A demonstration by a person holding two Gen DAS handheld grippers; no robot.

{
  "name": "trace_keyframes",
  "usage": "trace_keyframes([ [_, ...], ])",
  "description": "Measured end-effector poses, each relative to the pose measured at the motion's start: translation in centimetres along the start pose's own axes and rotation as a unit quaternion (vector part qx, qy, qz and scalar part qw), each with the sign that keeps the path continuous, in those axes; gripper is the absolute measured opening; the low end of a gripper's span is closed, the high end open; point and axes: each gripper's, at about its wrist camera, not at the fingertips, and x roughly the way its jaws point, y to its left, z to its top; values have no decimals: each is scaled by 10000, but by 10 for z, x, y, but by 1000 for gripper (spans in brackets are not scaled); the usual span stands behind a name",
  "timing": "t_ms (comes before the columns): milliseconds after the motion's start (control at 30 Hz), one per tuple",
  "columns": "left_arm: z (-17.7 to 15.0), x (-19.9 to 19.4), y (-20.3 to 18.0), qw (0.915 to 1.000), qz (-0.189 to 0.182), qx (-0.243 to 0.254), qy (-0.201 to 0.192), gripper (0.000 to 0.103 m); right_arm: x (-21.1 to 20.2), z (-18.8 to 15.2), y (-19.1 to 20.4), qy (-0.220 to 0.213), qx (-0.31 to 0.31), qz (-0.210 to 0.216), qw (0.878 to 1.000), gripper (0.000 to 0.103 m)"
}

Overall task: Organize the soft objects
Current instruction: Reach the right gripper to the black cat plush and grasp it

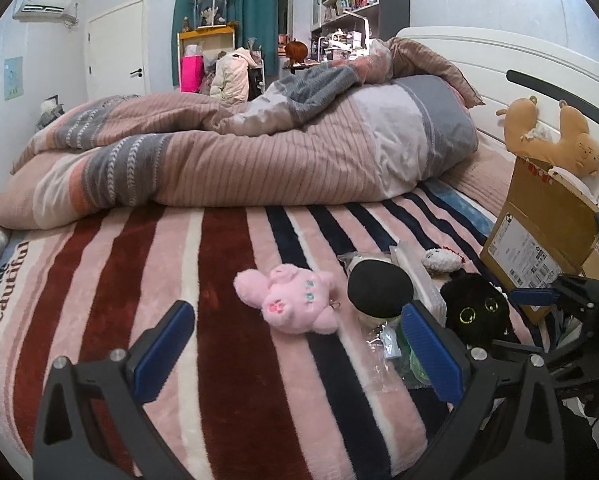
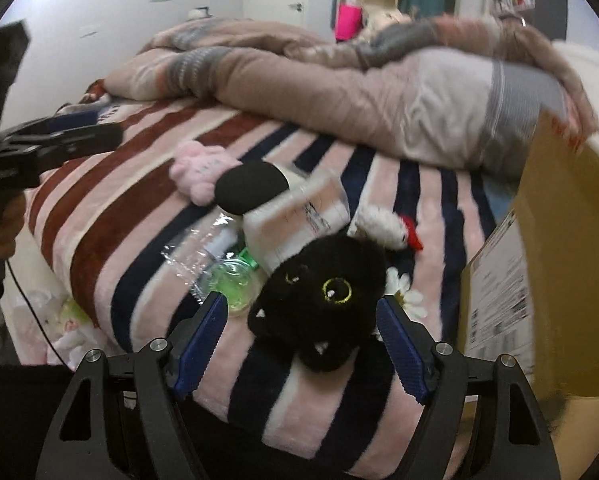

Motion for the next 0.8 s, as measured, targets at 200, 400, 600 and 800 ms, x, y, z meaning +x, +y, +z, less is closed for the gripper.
trace_keyframes([
  [200,-1,6,-5,10000,-51,57,53,103,24,2,1,312,-103,-248,9992,82],
  [400,-2,10,-7,9999,-43,68,106,103,40,9,2,447,-186,-416,9980,87],
  [600,-2,9,-12,9997,-108,147,135,103,53,6,-3,720,-33,-509,9961,73],
  [800,2,6,-19,9986,-476,196,131,102,28,9,-6,365,64,-384,9986,71],
])
